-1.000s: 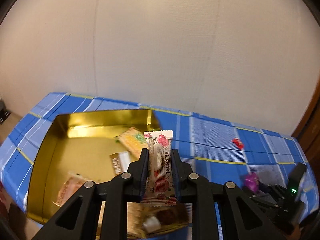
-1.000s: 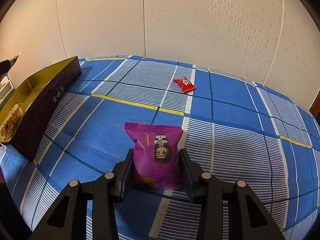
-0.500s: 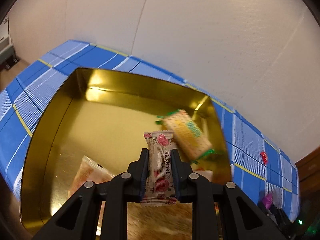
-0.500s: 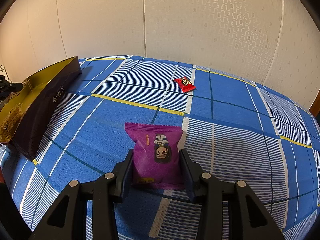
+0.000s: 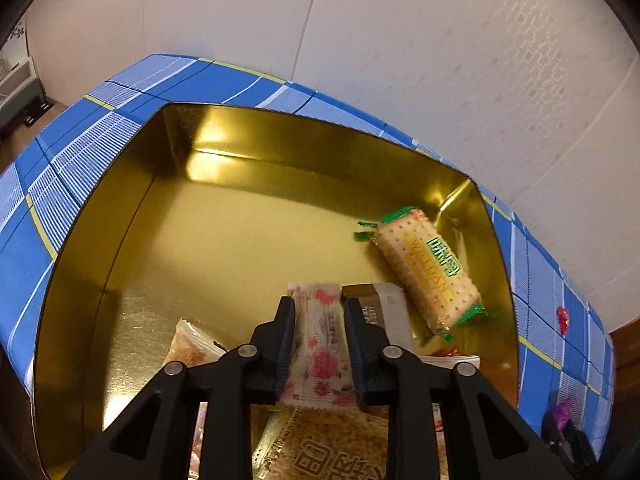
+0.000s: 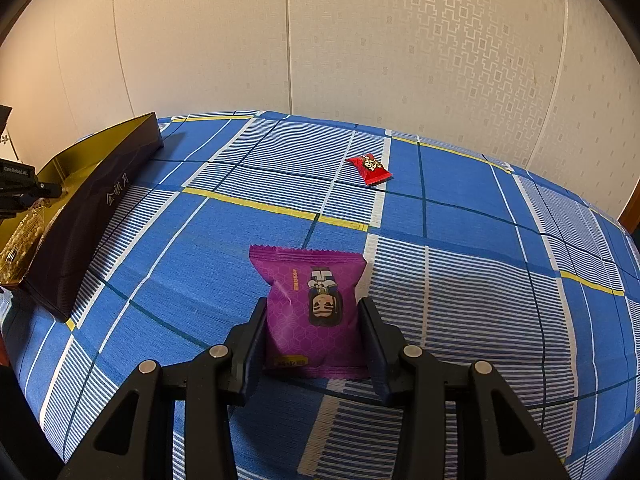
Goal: Organize snacks
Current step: 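Carry the wafer bar into the gold tin and open the left gripper, then withdraw the empty left tool from the gold tin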
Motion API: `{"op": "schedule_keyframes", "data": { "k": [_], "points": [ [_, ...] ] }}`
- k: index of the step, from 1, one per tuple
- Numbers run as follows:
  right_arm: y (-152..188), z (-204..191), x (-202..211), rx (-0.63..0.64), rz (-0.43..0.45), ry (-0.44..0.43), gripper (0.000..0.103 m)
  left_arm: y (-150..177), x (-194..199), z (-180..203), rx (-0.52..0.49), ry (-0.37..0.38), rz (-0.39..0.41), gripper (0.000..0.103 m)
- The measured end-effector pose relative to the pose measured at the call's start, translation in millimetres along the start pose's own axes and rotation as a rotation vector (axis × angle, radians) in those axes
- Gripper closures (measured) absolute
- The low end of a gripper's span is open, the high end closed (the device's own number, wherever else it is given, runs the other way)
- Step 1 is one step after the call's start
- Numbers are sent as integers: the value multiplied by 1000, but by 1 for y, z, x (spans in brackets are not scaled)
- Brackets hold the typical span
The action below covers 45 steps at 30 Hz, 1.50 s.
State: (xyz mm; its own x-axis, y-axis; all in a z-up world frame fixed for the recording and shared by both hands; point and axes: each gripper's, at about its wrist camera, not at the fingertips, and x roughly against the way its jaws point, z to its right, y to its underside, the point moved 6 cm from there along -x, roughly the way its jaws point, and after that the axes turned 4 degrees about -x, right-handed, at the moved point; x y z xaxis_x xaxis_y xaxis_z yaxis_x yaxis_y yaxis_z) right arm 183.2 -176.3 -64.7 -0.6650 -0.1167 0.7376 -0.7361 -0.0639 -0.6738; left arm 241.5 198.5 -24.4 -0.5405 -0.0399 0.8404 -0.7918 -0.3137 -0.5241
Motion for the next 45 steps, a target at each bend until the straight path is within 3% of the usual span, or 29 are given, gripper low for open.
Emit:
{"op": "schedule_keyframes", "data": {
  "k": [3,7,12,17,26,33,39,45],
  "points": [
    [0,0,0,0,0,0,59,-1,0,-3,23,5,0,56],
    [0,0,0,-1,0,-1,59,-2,11,-1,4,-13,34,56],
    [0,0,0,0,0,0,59,1,45,28,-88,12,142,56],
    [0,0,0,0,0,0,59,17,73,72,-195,98,203,57],
    [0,0,0,-1,0,0,59,87,100,152,-410,251,222,57],
    [0,0,0,-3,0,-3,59,154,78,188,-515,274,144,57],
    [0,0,1,-2,0,-1,59,181,50,191,-526,242,120,58],
    [0,-1,1,-1,0,1,59,191,40,185,-525,224,183,60]
  ]
}}
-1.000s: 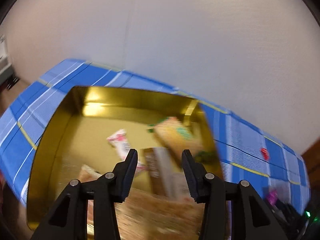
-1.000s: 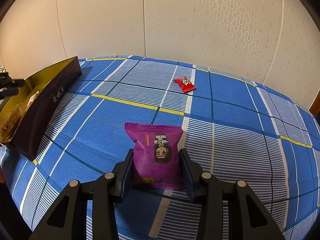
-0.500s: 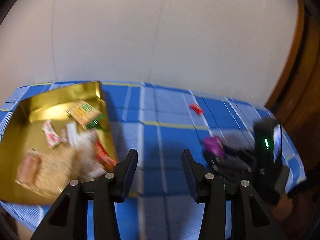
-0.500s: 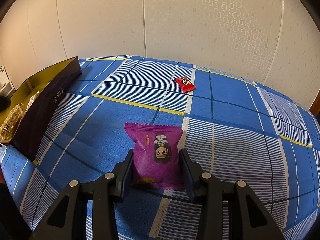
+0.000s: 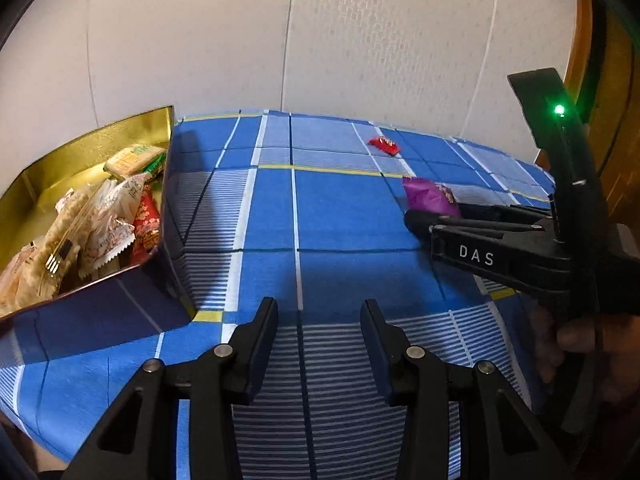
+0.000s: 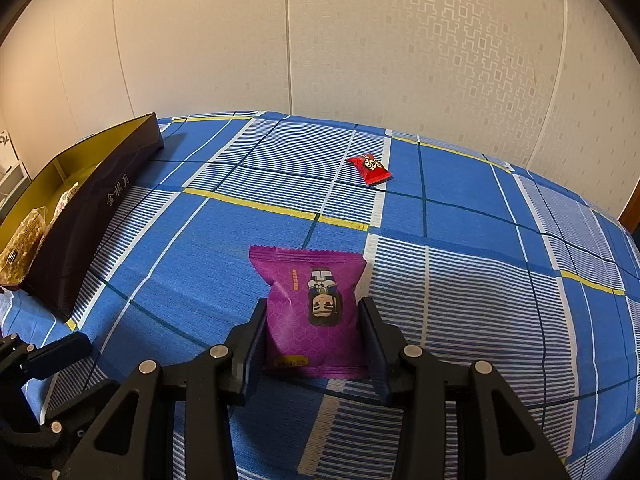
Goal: Organize snacks
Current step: 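Withdraw the empty left tool from the gold tin, then carry the purple packet into the gold tin and open the right gripper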
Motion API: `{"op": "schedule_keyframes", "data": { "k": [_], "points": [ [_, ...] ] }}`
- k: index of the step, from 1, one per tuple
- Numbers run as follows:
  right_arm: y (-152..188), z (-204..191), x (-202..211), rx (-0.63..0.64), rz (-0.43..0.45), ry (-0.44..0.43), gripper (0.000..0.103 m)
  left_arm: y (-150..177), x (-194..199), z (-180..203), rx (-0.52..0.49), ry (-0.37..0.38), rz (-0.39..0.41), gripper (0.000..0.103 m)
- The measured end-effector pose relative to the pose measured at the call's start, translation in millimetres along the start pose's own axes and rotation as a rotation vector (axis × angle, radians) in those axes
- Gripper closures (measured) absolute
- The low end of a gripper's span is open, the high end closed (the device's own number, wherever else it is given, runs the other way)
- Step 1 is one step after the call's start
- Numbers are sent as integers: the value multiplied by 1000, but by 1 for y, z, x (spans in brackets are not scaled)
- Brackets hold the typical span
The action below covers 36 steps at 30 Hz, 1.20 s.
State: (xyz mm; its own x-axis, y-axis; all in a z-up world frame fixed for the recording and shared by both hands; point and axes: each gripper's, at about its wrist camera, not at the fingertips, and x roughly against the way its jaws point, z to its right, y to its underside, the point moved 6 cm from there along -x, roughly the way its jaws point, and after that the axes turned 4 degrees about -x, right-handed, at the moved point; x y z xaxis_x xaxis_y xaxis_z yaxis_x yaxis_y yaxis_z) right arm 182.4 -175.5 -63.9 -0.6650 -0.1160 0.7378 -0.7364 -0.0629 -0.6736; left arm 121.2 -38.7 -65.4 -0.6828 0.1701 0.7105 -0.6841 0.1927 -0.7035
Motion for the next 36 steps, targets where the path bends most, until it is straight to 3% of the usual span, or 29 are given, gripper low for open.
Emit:
{"op": "schedule_keyframes", "data": {
  "k": [9,17,20,25,30,36],
  "points": [
    [0,-1,0,12,-1,12,60,7,5,-12,-8,-21,92,60],
    [-10,-10,-5,73,-124,37,62,8,4,-6,-76,-51,128,54],
    [-19,-22,-1,125,-145,16,62,7,3,-6,-54,-36,134,50],
    [-51,-52,19,187,-114,-72,62,4,4,-13,20,5,129,49],
    [-79,-109,33,325,-87,-188,62,5,12,-23,129,82,123,48],
    [-89,-191,23,490,-112,-315,62,7,15,-25,147,108,130,46]
  ]
}}
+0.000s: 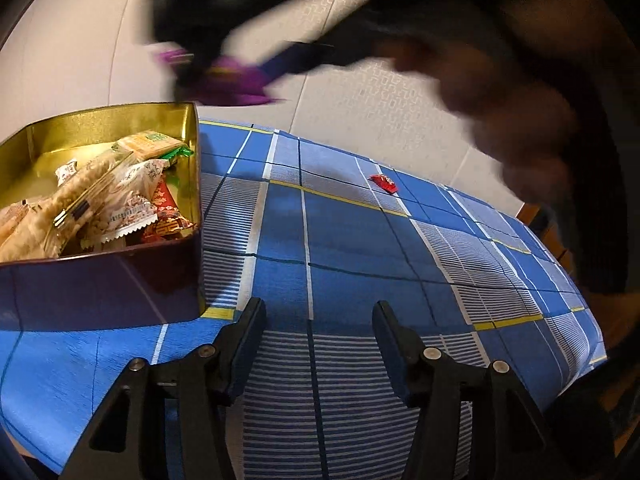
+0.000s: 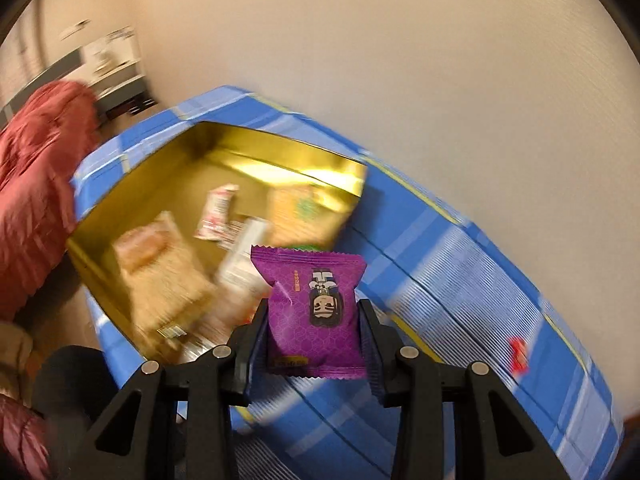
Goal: Organize snacks
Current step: 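Carry the purple packet into the gold tin and open the right gripper, then move the right tool to the small red candy on the cloth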
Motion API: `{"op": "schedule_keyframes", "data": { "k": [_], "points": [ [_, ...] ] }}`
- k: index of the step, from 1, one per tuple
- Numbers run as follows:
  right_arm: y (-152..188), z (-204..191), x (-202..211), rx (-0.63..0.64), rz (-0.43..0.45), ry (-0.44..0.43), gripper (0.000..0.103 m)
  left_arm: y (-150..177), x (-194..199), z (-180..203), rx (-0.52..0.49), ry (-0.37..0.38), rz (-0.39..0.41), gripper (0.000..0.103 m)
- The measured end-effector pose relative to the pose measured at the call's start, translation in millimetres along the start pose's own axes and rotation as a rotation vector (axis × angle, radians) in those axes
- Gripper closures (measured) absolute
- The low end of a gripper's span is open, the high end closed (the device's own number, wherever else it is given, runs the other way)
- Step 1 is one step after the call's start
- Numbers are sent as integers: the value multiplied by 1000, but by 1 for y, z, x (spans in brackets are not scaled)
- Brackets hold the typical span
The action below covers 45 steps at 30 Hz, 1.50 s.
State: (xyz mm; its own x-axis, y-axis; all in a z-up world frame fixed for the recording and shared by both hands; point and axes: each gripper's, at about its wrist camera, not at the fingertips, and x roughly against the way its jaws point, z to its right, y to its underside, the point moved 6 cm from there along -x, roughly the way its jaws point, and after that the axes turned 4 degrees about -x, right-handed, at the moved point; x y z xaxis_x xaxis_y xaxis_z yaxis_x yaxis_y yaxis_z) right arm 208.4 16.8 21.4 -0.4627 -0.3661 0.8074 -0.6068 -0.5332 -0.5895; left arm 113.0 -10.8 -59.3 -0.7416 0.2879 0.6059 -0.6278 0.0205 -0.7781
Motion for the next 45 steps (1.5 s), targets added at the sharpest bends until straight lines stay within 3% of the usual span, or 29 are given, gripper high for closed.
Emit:
{"op": "schedule_keyframes", "data": {
  "k": [6,16,27,35,45],
  "points": [
    [-24,-36,-43,76,-59,-57,61,-2,1,-1,30,41,3,39],
    [-33,-44,-88,111,-134,-36,60,-5,5,-11,86,67,9,39],
    [-34,-36,-70,51,-79,-49,56,-7,-2,4,42,42,12,39],
    [-16,6,-36,-89,7,-31,56,-6,3,21,8,17,12,38],
    [69,112,-11,-377,23,103,56,-6,5,47,-35,-39,9,31]
  ]
}}
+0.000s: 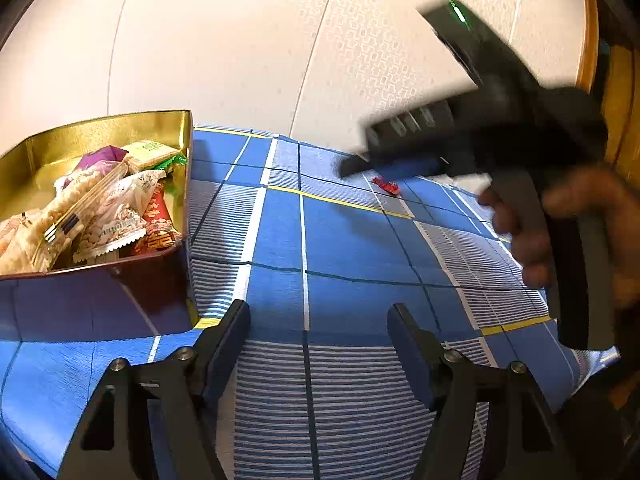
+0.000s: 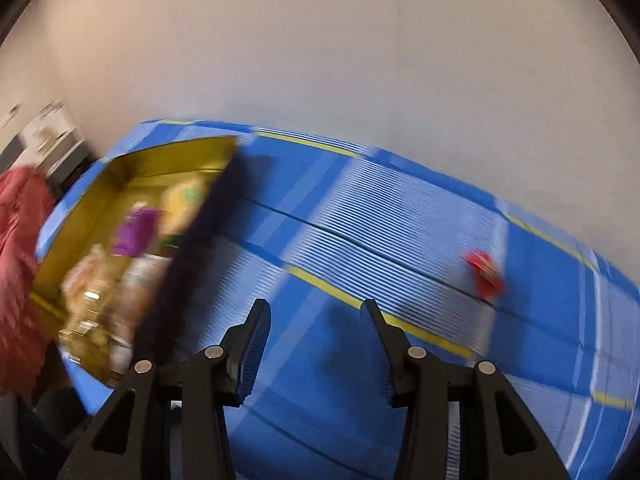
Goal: Organize snacks
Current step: 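Move the right tool to the small red candy on the cloth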
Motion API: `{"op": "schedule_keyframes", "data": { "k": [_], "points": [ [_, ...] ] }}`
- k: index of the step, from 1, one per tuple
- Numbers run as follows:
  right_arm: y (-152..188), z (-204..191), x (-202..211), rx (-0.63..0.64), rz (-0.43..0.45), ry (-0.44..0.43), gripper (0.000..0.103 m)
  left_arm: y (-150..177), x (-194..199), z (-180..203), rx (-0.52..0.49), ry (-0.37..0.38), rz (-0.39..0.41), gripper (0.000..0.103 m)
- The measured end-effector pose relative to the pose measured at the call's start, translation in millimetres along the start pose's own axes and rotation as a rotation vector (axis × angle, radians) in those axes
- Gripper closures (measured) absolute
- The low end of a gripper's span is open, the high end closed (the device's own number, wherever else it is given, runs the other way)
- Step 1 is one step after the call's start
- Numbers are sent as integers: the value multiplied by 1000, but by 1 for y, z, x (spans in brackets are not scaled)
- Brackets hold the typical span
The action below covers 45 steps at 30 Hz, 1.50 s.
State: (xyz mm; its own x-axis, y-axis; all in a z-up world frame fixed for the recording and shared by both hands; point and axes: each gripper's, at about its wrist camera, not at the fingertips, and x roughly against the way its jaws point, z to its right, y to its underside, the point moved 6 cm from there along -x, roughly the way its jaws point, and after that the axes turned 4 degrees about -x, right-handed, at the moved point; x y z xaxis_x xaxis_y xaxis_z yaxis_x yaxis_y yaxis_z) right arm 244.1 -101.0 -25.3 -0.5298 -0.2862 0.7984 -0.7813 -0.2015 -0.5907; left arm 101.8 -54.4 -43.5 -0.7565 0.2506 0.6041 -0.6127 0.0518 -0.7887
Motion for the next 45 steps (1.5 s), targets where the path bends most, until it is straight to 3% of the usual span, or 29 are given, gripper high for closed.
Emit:
{"op": "schedule_keyframes", "data": {
  "k": [8,14,28,32,33,34,45],
  "points": [
    [21,81,-1,-119,19,138,56,1,-2,15,-49,-53,-3,28],
    [3,100,-3,-110,43,178,56,-1,-15,29,-98,-93,-2,18],
    [-25,108,-52,-41,-7,251,57,-2,-22,25,-83,-79,-7,16],
    [-28,108,-61,-26,-10,257,67,-2,-23,24,-79,-79,-7,16],
    [-29,108,-62,-28,-12,255,79,-2,-23,24,-79,-78,-7,16],
    [-28,107,-63,-28,-18,252,82,-2,-22,24,-81,-79,-8,16],
    [19,90,-38,-11,-29,259,82,0,-23,26,-100,-91,-9,15]
  ]
}}
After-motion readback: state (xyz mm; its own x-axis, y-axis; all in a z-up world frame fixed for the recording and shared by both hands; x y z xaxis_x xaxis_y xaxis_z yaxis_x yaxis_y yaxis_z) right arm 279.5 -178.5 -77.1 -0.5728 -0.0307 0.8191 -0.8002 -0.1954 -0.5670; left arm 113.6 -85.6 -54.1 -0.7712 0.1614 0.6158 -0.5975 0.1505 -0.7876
